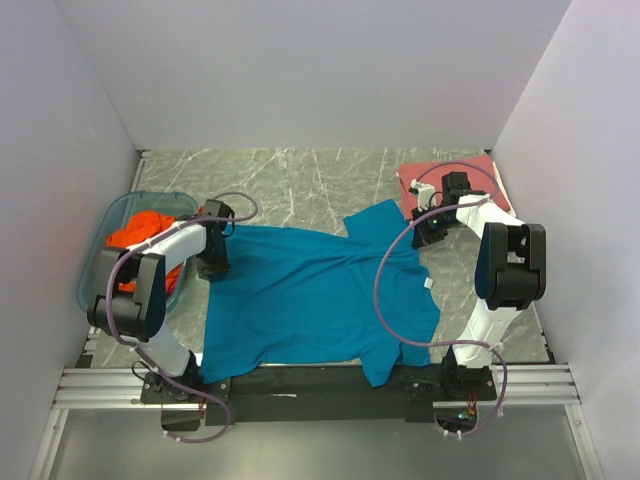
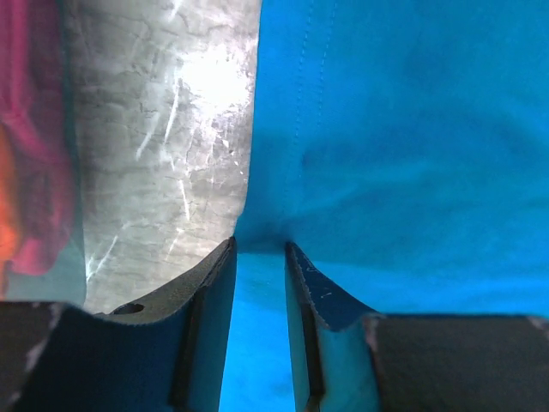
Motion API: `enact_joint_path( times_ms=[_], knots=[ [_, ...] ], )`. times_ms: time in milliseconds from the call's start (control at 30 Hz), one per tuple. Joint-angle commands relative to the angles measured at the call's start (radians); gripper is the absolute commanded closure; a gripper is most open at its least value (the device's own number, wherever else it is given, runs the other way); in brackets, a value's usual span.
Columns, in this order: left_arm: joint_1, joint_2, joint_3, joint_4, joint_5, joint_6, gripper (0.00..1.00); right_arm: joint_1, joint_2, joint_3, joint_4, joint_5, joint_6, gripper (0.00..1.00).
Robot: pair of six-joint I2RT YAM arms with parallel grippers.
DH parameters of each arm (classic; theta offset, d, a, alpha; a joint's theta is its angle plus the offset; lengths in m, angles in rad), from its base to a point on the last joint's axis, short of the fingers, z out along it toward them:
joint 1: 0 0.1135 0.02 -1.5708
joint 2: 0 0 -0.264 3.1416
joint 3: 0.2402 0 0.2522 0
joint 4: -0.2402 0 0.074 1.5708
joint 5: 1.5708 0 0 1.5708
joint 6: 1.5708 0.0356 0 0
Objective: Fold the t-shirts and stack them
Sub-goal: Flatten the tshirt out
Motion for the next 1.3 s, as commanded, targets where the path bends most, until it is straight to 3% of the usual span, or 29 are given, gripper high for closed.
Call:
enact_joint_path(
  times_ms=[0,200,367,500,700,1267],
  knots=[
    [0.005,-0.039,0.058,0.003,-0.014,-0.020,0.65,-0.005,-0.018,0.012,0.009,-0.014,-0.004,1.00],
    [0.000,-0.137,0.153,0.038,0.156,0.083,0.59,-0.005,-0.018,0.012,0.006,-0.018,-0.013,1.00],
    [0.017,-0.070,0.285,0.067,0.130,0.135,0.49,-0.005,-0.010,0.016,0.004,-0.028,-0.007,1.00],
    [0.091,0.100,0.382,0.109,0.173,0.175,0.51,-0.004,-0.009,0.018,0.003,-0.037,-0.009,1.00],
    [0.115,0.276,0.483,0.106,0.170,0.187,0.57,-0.004,-0.003,0.016,0.009,-0.044,-0.009,1.00],
    [0.118,0.428,0.555,0.078,0.064,0.202,0.61,-0.004,0.011,0.030,0.007,-0.055,-0.006,1.00]
  ],
)
